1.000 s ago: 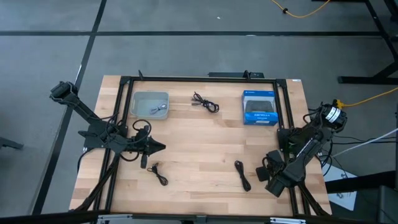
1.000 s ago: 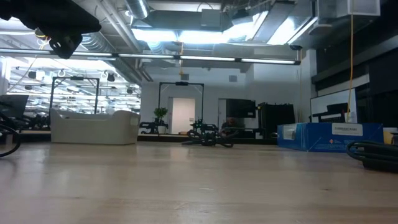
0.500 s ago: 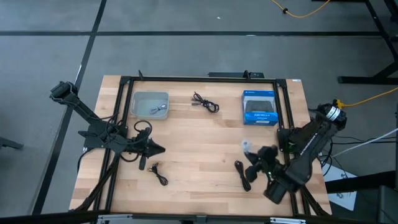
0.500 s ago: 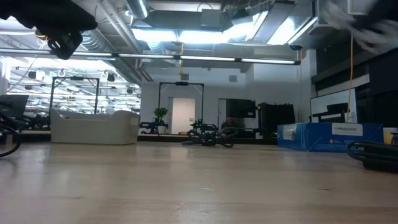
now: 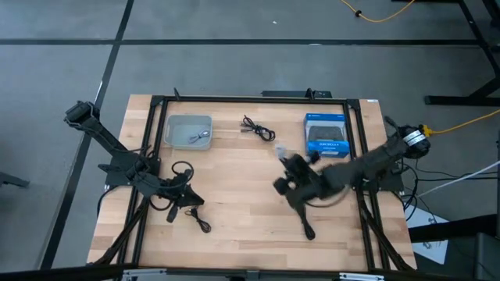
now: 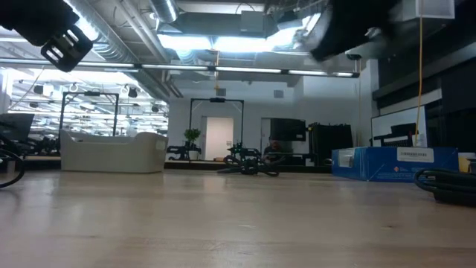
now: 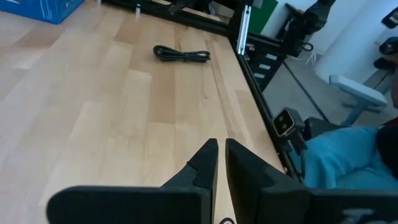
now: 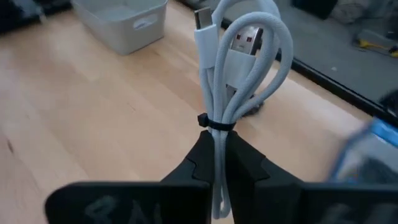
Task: Pick and place USB-C Cables
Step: Put the white charger cable into the gray bin
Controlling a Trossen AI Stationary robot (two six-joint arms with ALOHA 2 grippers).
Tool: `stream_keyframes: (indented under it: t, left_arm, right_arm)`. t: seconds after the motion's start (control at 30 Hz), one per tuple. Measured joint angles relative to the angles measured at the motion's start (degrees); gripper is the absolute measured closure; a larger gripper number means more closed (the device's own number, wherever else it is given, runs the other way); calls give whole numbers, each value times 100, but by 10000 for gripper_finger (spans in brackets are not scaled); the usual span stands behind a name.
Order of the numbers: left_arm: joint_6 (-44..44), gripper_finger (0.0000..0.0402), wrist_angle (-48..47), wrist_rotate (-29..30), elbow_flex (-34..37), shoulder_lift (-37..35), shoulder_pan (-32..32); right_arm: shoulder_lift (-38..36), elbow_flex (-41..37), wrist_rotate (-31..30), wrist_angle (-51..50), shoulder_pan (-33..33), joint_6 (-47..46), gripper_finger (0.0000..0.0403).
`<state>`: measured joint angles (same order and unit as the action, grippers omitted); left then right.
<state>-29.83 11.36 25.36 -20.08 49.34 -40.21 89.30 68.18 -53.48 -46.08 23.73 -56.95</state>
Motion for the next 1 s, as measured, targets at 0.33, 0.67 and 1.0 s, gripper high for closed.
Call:
stream_keyframes:
  t: [0.33,0.67,1.0]
  left_arm:
    - [-439,376,-53,-232,0,20,-9]
    - [-450,376,-55,-234,0,18,-4]
    - [-452,376,-57,-260,0,18,-4]
  right_arm:
    - [169,4,2824,4410,-2294,4217,383]
    - [1738,684,4916,6334,-3476,4088,383]
    - [3928,3542,5256,5672,-3622,4510,383]
